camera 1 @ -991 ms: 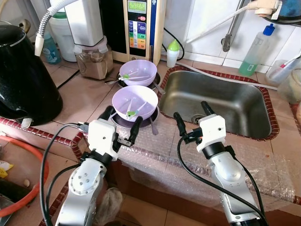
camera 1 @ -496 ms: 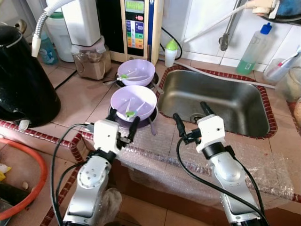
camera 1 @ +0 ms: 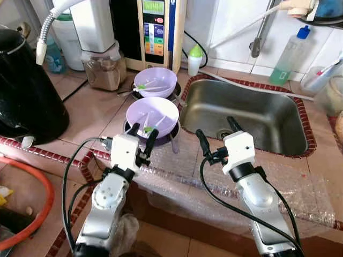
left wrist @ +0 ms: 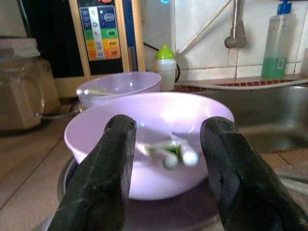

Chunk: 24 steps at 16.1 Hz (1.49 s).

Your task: Kitchen organization

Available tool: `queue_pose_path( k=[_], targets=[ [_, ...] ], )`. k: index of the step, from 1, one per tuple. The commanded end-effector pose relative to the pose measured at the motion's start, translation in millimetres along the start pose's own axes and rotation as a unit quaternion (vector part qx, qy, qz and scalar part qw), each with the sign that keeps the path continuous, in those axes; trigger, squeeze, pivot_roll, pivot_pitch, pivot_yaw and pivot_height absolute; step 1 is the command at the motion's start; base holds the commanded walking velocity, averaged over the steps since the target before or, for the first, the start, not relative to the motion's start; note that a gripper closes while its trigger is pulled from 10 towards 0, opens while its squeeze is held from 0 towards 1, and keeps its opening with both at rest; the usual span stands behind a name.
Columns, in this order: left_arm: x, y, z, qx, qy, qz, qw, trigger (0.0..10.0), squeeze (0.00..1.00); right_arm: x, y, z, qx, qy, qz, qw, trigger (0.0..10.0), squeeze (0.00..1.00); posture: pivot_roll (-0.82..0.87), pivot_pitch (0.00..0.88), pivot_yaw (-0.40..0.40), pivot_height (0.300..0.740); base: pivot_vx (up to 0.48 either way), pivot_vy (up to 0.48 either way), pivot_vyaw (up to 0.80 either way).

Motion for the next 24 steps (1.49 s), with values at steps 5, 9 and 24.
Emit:
queue_pose_path(
  k=[5,9,24],
  targets=[
    [-3.8,1.7,-1,0.007,0.009,0.004,1.0,0.0,0.0,-1.4,1.3,1,0.004,-0.004,0.004,1.0,10.0,0.0,-0.02,0.0,0.004,0.74,0.0,0.0,0.0],
    [-5.2,1.7,-2,0.007,0.009,0.003,1.0,0.0,0.0,-1.9,1.6,-1,0.002,-0.003,0.002,1.0,10.0,0.0,-0.02,0.0,0.009,0.74,0.0,0.0,0.0],
    [-10.0,18.3,73,0.105,0.022,-0.026,0.994,0.0,0.0,11.4,33.5,16,0.003,0.232,-0.016,0.973,10.0,0.0,0.0,0.0,0.017,0.74,0.0,0.0,0.0]
  ],
)
Point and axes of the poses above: a point about 5 cm out from each wrist's last joint towards the gripper, its own y axis pointing out of the wrist towards the gripper, its own z axis along the axis of the wrist's last joint, x = y × z, the point moved 6 cm from there along y, pointing out of the wrist towards the gripper, and after that the axes turned 1 degree about -y, right-handed, at the moved point
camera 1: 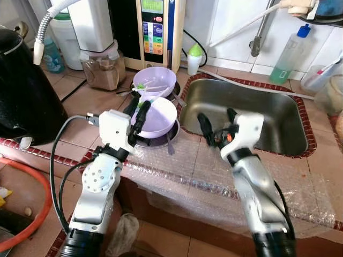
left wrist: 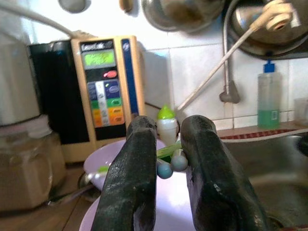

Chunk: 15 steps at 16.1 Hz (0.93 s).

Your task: Kitchen organization

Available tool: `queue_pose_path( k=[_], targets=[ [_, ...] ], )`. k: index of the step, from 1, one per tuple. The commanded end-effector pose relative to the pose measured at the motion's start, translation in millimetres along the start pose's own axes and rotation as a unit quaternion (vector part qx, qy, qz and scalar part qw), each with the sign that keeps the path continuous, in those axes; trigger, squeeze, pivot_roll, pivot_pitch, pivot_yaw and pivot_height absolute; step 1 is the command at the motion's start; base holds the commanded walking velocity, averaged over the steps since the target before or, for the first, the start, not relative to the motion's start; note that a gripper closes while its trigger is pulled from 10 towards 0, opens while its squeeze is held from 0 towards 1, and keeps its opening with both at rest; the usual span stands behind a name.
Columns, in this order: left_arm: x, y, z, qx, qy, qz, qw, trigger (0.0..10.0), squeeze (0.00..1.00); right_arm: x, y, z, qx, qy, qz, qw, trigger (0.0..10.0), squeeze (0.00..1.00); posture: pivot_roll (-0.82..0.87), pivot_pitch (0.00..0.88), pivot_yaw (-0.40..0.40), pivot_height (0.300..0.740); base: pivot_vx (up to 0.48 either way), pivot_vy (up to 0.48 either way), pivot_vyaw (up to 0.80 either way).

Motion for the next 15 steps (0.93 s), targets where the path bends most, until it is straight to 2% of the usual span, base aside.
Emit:
queue_pose_path(
  k=[1,2,3,5,6,7,11,12,13,15],
  targets=[
    [4.9,4.0,6,0.007,0.001,-0.015,1.0,0.0,0.0,-3.5,2.7,8,0.004,0.048,0.011,0.999,10.0,0.0,0.0,0.0,0.021,0.74,0.0,0.0,0.0],
    [13.5,6.3,6,0.006,-0.001,-0.034,0.999,0.0,0.0,-13.3,6.9,11,-0.001,0.134,0.033,0.99,10.0,0.0,0.0,0.0,0.02,0.74,0.0,0.0,0.0],
    [30.9,10.6,9,0.012,0.01,-0.081,0.997,0.0,0.0,-20.5,8.5,10,-0.01,0.209,0.049,0.977,10.0,0.0,0.0,0.0,0.018,0.74,0.0,0.0,0.0],
    [39.0,13.4,8,0.01,0.003,-0.101,0.995,0.0,0.0,-23.4,11.1,13,-0.013,0.218,0.059,0.974,10.0,0.0,0.0,0.0,0.018,0.74,0.0,0.0,0.0],
    [50.6,13.4,2,-0.001,-0.006,-0.128,0.992,0.0,0.0,-27.4,17.0,16,-0.014,0.274,0.065,0.959,10.0,0.0,0.0,0.0,0.018,0.74,0.0,0.0,0.0],
    [54.0,13.3,2,0.0,-0.006,-0.133,0.991,0.0,0.0,-30.2,19.0,18,-0.015,0.296,0.074,0.952,10.0,0.0,0.0,0.0,0.02,0.74,0.0,0.0,0.0],
    [59.6,12.6,-3,-0.008,-0.022,-0.138,0.99,0.0,0.0,-32.1,32.6,29,-0.006,0.322,0.083,0.943,10.0,0.0,0.0,0.0,0.024,0.74,0.0,0.0,0.0],
    [61.2,12.8,-3,-0.007,-0.024,-0.139,0.99,0.0,0.0,-31.7,35.1,31,-0.007,0.34,0.081,0.937,3.6,0.0,0.0,0.0,0.025,0.74,0.0,0.0,0.0],
    [62.0,13.0,-3,-0.006,-0.025,-0.14,0.99,0.0,0.0,-31.0,35.9,30,-0.008,0.349,0.078,0.934,0.0,0.0,0.0,0.0,0.024,0.74,0.0,0.0,0.0],
    [65.5,13.7,-2,-0.004,-0.03,-0.142,0.989,0.0,0.0,-31.4,40.7,21,-0.023,0.391,0.062,0.918,0.0,0.0,0.0,0.0,0.024,0.74,0.0,0.0,0.0]
  ],
)
Point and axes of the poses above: a point about 5 cm out from each wrist's last joint towards the gripper, its own y axis pointing out of the wrist towards the gripper, its own z axis along the axis of the wrist's last joint, x = y × z, the point moved 6 cm from there along y, pointing out of the wrist towards the gripper, and after that the axes turned 1 degree about -y, right-handed, at the moved point
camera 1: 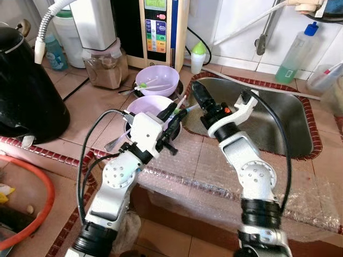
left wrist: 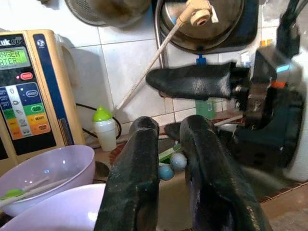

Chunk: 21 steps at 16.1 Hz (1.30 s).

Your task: Kitchen organization

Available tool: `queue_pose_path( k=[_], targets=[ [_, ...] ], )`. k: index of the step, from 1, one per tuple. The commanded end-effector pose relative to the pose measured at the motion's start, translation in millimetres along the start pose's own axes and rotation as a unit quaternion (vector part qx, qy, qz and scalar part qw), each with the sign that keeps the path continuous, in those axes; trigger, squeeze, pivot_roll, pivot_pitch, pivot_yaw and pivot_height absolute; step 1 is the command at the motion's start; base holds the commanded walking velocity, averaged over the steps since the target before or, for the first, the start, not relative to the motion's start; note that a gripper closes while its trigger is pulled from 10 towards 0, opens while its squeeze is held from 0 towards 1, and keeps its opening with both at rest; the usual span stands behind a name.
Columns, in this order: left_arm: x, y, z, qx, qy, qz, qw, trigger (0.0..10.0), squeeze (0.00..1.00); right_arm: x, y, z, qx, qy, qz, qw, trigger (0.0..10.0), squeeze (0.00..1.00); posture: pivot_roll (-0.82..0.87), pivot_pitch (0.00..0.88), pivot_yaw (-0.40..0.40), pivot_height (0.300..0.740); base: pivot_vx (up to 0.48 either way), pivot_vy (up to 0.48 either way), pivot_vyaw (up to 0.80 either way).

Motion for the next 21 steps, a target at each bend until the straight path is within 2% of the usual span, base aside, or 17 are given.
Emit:
queue_pose_path(
  k=[1,4,5,6,7,8,9,10,12,13,14,15,16,17,18,20,21],
  targets=[
    [3.6,0.6,-2,-0.003,-0.003,-0.009,1.0,0.0,0.0,0.0,3.1,-3,-0.006,0.021,-0.004,1.0,0.0,0.0,0.0,0.0,0.024,0.74,0.0,0.0,0.0],
    [-0.6,2.1,0,0.002,0.003,0.003,1.0,0.0,0.0,2.5,5.6,-9,-0.02,0.035,-0.015,0.999,0.0,0.0,0.0,0.0,0.025,0.74,0.0,0.0,0.0],
    [-3.8,1.7,1,0.002,0.007,0.009,1.0,0.0,0.0,2.7,5.0,-2,-0.011,-0.025,-0.013,1.0,0.0,0.0,0.0,0.0,0.025,0.74,0.0,0.0,0.0],
    [-5.4,0.8,0,0.0,0.009,0.011,1.0,0.0,0.0,1.1,3.4,5,-0.014,-0.16,-0.007,0.987,9.3,0.0,0.0,0.0,0.027,0.74,0.0,0.0,0.0],
    [-6.5,0.2,-1,-0.002,0.011,0.012,1.0,0.0,0.0,-3.2,1.5,9,-0.019,-0.265,0.01,0.964,10.0,0.0,0.0,0.0,0.03,0.74,0.0,0.0,0.0],
    [-7.8,-0.4,-2,-0.004,0.013,0.013,1.0,0.0,0.0,-5.8,-1.7,13,-0.023,-0.388,0.029,0.921,10.0,0.0,0.0,0.0,0.031,0.74,0.0,0.0,0.0],
    [-9.3,-0.7,-2,-0.005,0.014,0.013,1.0,0.0,0.0,-4.6,-5.8,16,-0.033,-0.448,0.043,0.892,10.0,0.0,0.0,0.0,0.031,0.74,0.0,0.0,0.0],
    [-10.5,-0.6,-3,-0.007,0.016,0.013,1.0,0.0,0.0,1.4,-13.4,19,-0.054,-0.519,0.059,0.851,10.0,0.0,0.0,0.0,0.034,0.74,0.0,0.0,0.0],
    [-10.4,0.2,-3,-0.007,0.016,0.011,1.0,0.0,0.0,11.7,-22.4,25,-0.07,-0.55,0.061,0.83,10.0,0.0,0.0,0.0,0.037,0.74,0.0,0.0,0.0],
    [-8.5,1.3,-4,-0.008,0.015,0.007,1.0,0.0,0.0,23.4,-31.9,19,-0.103,-0.603,0.077,0.787,10.0,0.0,-0.01,0.0,0.041,0.74,0.0,0.0,0.0],
    [-7.8,1.6,-4,-0.009,0.015,0.005,1.0,0.0,0.0,25.8,-35.2,15,-0.115,-0.616,0.087,0.775,10.0,0.0,-0.01,0.0,0.041,0.74,0.0,0.0,0.0],
    [-5.5,2.3,-4,-0.009,0.013,0.001,1.0,0.3,0.0,29.9,-41.2,3,-0.139,-0.652,0.114,0.737,10.0,0.0,-0.01,0.0,0.045,0.74,0.0,0.0,0.0],
    [-4.4,2.5,-4,-0.009,0.012,-0.002,1.0,0.4,0.0,31.4,-43.6,-3,-0.147,-0.669,0.128,0.717,10.0,0.0,-0.02,0.0,0.048,0.74,0.0,0.0,0.0],
    [-1.9,3.4,-4,-0.009,0.01,-0.007,1.0,0.5,0.0,34.8,-48.1,-15,-0.165,-0.706,0.156,0.671,10.0,0.08,-0.02,0.0,0.05,0.74,0.0,0.0,0.0],
    [0.9,4.8,-4,-0.008,0.007,-0.013,1.0,0.7,0.0,38.4,-49.8,-23,-0.169,-0.723,0.17,0.648,10.0,0.06,-0.02,0.0,0.05,0.74,0.0,0.0,0.0],
    [9.3,6.8,-4,-0.009,0.001,-0.035,0.999,0.9,0.0,43.0,-45.3,-24,-0.154,-0.741,0.165,0.633,10.0,0.02,-0.02,0.0,0.051,0.74,0.0,0.0,0.0],
    [16.8,6.6,-5,-0.013,0.001,-0.052,0.999,1.3,0.0,45.6,-40.8,-25,-0.137,-0.77,0.164,0.601,10.0,0.0,-0.01,0.0,0.052,0.74,0.0,0.0,0.0]
  ],
)
Point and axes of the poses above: a point about 5 cm out from each wrist's last joint towards the gripper, its own y axis pointing out of the wrist towards the gripper, its own z axis along the axis of the wrist's last joint, x = y × z, the point moved 6 cm from there along y, pointing out of the wrist towards the gripper, and after that the axes turned 1 degree about -y, right-handed, at the moved point
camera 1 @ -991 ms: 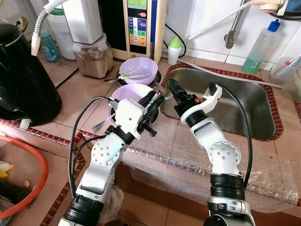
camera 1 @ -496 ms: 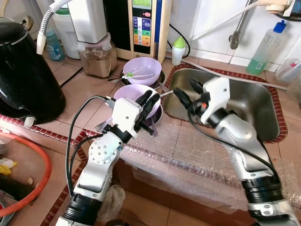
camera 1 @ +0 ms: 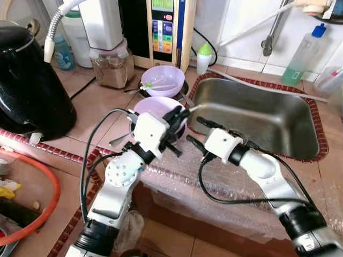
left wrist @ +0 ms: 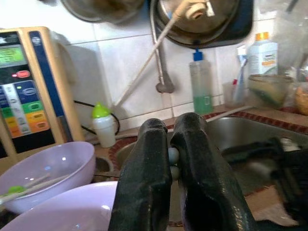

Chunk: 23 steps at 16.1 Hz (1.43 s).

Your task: Kitchen organization

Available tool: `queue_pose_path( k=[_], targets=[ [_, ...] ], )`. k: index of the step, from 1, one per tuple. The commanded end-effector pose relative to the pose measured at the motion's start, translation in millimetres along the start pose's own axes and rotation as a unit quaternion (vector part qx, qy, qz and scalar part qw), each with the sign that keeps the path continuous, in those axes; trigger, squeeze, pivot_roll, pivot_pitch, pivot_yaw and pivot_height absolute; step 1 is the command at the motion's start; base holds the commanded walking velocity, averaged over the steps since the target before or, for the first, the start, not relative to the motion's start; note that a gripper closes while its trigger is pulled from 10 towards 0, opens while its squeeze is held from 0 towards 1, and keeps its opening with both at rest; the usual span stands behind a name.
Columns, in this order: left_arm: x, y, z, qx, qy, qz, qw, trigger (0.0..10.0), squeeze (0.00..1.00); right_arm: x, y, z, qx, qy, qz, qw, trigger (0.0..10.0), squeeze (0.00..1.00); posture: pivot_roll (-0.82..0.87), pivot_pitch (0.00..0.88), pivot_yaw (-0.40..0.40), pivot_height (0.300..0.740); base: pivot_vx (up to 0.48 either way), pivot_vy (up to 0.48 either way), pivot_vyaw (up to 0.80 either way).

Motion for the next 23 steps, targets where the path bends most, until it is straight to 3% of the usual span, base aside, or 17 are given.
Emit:
queue_pose_path(
  k=[1,6,7,9,10,11,13,14,17,18,20,23],
  targets=[
    [10.1,3.0,-2,-0.006,0.002,-0.027,1.0,1.3,0.0,2.6,4.2,4,0.011,-0.032,-0.009,0.999,10.0,0.0,-0.01,0.0,0.052,0.74,0.0,0.0,0.0],
    [8.8,2.2,-2,-0.009,0.001,-0.024,1.0,2.0,0.0,10.3,7.6,2,0.017,-0.067,-0.051,0.996,10.0,0.0,0.0,0.0,0.051,0.74,0.0,0.0,0.0],
    [8.8,2.4,-3,-0.009,0.0,-0.023,1.0,2.2,0.0,10.3,6.5,2,0.021,-0.064,-0.053,0.996,10.0,0.76,-0.01,0.0,0.049,0.74,0.0,0.0,0.0],
    [7.2,2.8,-3,-0.008,0.002,-0.019,1.0,2.5,0.0,8.6,5.3,3,0.033,-0.066,-0.053,0.996,10.0,0.85,-0.01,0.0,0.049,0.74,0.0,0.0,0.0],
    [6.7,3.0,-2,-0.007,0.003,-0.018,1.0,2.5,0.0,8.4,4.8,4,0.036,-0.068,-0.054,0.996,10.0,0.85,-0.01,0.0,0.049,0.74,0.0,0.0,0.0],
    [2.6,3.2,-1,-0.004,0.01,-0.008,1.0,2.8,0.0,11.0,-1.1,7,0.045,-0.034,-0.061,0.996,10.0,0.04,0.0,0.0,0.046,0.74,0.0,0.0,0.0],
    [-5.0,1.2,0,-0.006,0.016,0.007,1.0,3.2,0.0,5.4,-13.5,14,0.059,0.01,-0.037,0.997,10.0,0.0,0.0,0.0,0.045,0.74,0.0,0.0,0.0],
    [-6.9,0.5,-1,-0.007,0.017,0.011,1.0,3.2,0.0,5.3,-17.9,15,0.06,0.01,-0.034,0.998,10.0,0.0,0.0,0.0,0.044,0.74,0.0,0.0,0.0],
    [-10.4,-1.0,-2,-0.011,0.019,0.019,1.0,3.7,0.0,4.8,-41.6,9,0.046,-0.035,-0.021,0.998,10.0,0.0,-0.01,0.0,0.044,0.74,0.0,0.0,0.0],
    [-9.0,-0.5,-3,-0.012,0.016,0.016,1.0,3.6,0.0,16.4,-47.4,2,0.03,-0.044,-0.044,0.998,10.0,0.0,-0.01,0.0,0.044,0.74,0.0,0.0,0.0],
    [-4.3,1.7,-4,-0.012,0.013,0.006,1.0,3.6,0.0,34.0,-45.1,-1,0.017,-0.087,-0.072,0.993,10.0,0.0,-0.02,0.0,0.048,0.74,0.0,0.0,0.0],
    [2.1,9.2,1,-0.005,0.005,-0.013,1.0,4.2,0.0,42.3,-26.9,5,0.027,-0.101,-0.086,0.991,10.0,0.0,-0.03,0.0,0.057,0.74,0.0,0.0,0.0]
  ],
)
Point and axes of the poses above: a point about 5 cm out from each wrist's last joint towards the gripper, its own y axis pointing out of the wrist towards the gripper, its own z axis along the axis of the wrist's last joint, x = y × z, the point moved 6 cm from there along y, pointing out of the wrist towards the gripper, and after that the axes turned 1 degree about -y, right-handed, at the moved point
